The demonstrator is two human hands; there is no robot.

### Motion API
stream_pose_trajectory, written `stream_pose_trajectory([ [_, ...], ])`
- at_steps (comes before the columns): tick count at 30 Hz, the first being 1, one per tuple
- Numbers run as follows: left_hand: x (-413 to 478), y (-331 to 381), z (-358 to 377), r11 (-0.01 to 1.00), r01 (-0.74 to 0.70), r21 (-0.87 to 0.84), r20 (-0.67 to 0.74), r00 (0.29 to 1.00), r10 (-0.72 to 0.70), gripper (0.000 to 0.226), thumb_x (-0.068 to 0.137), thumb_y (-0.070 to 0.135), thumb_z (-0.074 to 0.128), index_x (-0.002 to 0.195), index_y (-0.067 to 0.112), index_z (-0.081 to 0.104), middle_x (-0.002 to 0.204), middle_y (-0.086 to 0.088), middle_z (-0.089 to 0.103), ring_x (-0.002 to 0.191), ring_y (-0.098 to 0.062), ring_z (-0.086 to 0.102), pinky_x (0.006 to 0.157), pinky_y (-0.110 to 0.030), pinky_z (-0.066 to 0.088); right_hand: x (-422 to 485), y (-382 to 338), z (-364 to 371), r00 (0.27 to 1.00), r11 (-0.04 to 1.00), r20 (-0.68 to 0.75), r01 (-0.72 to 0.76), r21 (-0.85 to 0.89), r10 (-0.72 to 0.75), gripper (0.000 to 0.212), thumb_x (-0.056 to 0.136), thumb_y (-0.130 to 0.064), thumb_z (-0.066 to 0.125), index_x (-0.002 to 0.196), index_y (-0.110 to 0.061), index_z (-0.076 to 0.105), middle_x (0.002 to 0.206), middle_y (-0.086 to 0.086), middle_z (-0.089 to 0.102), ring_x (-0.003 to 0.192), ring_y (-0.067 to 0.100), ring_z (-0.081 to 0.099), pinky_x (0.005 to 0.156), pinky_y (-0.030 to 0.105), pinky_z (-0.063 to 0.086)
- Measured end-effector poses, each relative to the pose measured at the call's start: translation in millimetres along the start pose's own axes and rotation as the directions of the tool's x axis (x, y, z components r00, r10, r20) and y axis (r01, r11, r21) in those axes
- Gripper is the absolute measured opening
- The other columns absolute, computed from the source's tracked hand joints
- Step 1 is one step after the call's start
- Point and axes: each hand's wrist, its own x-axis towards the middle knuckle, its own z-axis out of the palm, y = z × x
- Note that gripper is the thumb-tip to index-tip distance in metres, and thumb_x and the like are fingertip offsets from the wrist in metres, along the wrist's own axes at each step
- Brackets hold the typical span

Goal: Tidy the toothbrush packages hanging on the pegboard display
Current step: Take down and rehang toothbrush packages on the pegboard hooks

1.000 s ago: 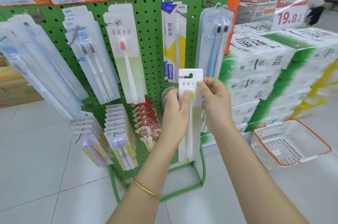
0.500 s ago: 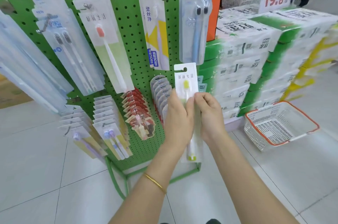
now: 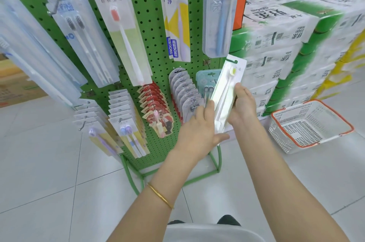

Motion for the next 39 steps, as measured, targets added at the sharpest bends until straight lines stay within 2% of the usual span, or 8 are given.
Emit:
stream_pose_trajectory([
  [3, 0.1, -2.2, -2.3, 1.0, 0.007, -0.021, 0.05, 0.999, -0.006, 0.087, 0.083, 0.054, 0.062, 0.146, 0.017, 0.014, 0.133, -0.008, 0.033, 0.118, -0.028, 0.046, 0.078, -0.038, 0.042, -2.0, -3.1, 3.7, 1.0, 0.998, 0.005, -0.003, 0.064, 0.002, 0.02, 0.099, -0.018, 0.049, 0.08, -0.012, 0.05, 0.07, 0.004, 0.055, 0.052, 0.013, 0.059, 0.053, 0.027, 0.052],
  [10, 11.4, -21.3, 3.9, 0.929, 0.126, -0.348, 0.315, 0.949, -0.01, 0.096, 0.075, 0.021, 0.066, 0.148, 0.025, 0.004, 0.135, -0.014, 0.035, 0.109, -0.031, 0.05, 0.084, -0.038, 0.048, -2.7, 3.4, 0.9, 0.966, 0.98, 0.171, -0.2, 0.019, 0.194, 0.038, 0.097, -0.044, 0.047, 0.108, -0.009, 0.056, 0.089, 0.012, 0.06, 0.08, 0.028, 0.061, 0.077, 0.043, 0.055],
  [13, 13.9, -28.5, 1.2, 0.902, 0.169, -0.396, 0.358, 0.934, -0.018, 0.072, 0.085, 0.006, 0.055, 0.144, 0.016, 0.015, 0.112, -0.014, 0.045, 0.089, -0.028, 0.054, 0.061, -0.031, 0.043, -2.5, 4.5, -3.9, 0.958, 0.98, 0.202, -0.2, -0.025, 0.201, 0.018, 0.099, -0.029, 0.047, 0.097, -0.013, 0.053, 0.094, 0.009, 0.065, 0.081, 0.025, 0.063, 0.072, 0.036, 0.054],
  [17, 14.8, -30.5, -0.4, 0.722, 0.291, -0.628, 0.396, 0.918, -0.025, 0.063, 0.092, -0.004, 0.044, 0.145, 0.021, 0.018, 0.125, -0.005, 0.044, 0.094, -0.024, 0.064, 0.075, -0.041, 0.059, -4.5, 8.0, -6.9, 0.97, 0.982, 0.203, -0.102, -0.156, 0.133, 0.01, 0.094, -0.006, 0.054, 0.092, -0.016, 0.052, 0.085, 0.003, 0.064, 0.073, 0.015, 0.061, 0.064, 0.031, 0.05],
  [20, 14.2, -28.3, -3.3, 0.58, 0.359, -0.731, 0.418, 0.908, -0.035, 0.041, 0.1, 0.01, 0.043, 0.14, 0.017, 0.035, 0.117, -0.005, 0.055, 0.08, -0.015, 0.066, 0.068, -0.033, 0.058, -6.6, 5.6, -5.2, 0.959, 0.972, 0.265, -0.037, -0.231, 0.1, 0.011, 0.094, -0.005, 0.054, 0.092, -0.014, 0.061, 0.082, 0.002, 0.066, 0.068, 0.013, 0.06, 0.062, 0.029, 0.05],
  [25, 23.8, -29.5, -19.5, 0.63, 0.38, -0.677, 0.413, 0.905, -0.102, 0.045, 0.101, 0.044, 0.032, 0.124, 0.015, 0.057, 0.117, -0.006, 0.065, 0.099, -0.02, 0.063, 0.086, -0.032, 0.052, -9.6, -1.5, -4.5, 0.919, 0.94, 0.388, 0.067, -0.335, 0.072, 0.01, 0.091, -0.004, 0.057, 0.091, -0.011, 0.064, 0.079, 0.0, 0.07, 0.064, 0.012, 0.064, 0.062, 0.029, 0.053],
  [35, 61.1, -38.4, -78.0, 0.479, 0.051, -0.877, -0.153, 0.913, -0.377, 0.021, 0.099, 0.026, 0.048, 0.113, 0.011, 0.053, 0.107, -0.003, 0.064, 0.084, -0.009, 0.061, 0.065, -0.019, 0.048, -17.0, -7.2, -0.7, 0.773, 0.904, 0.609, 0.118, -0.41, 0.176, 0.01, 0.085, -0.004, 0.061, 0.091, -0.01, 0.066, 0.078, 0.0, 0.073, 0.067, 0.013, 0.067, 0.061, 0.027, 0.053],
  [39, 59.7, -38.6, -85.6, 0.382, 0.004, -0.924, -0.162, 0.901, -0.402, 0.02, 0.098, 0.02, 0.051, 0.111, 0.005, 0.058, 0.099, -0.01, 0.064, 0.083, -0.017, 0.062, 0.073, -0.031, 0.05, -18.1, -8.4, 2.5, 0.734, 0.906, 0.647, 0.107, -0.41, 0.207, 0.01, 0.083, -0.003, 0.062, 0.089, -0.009, 0.067, 0.081, 0.002, 0.073, 0.07, 0.014, 0.068, 0.061, 0.027, 0.054],
])
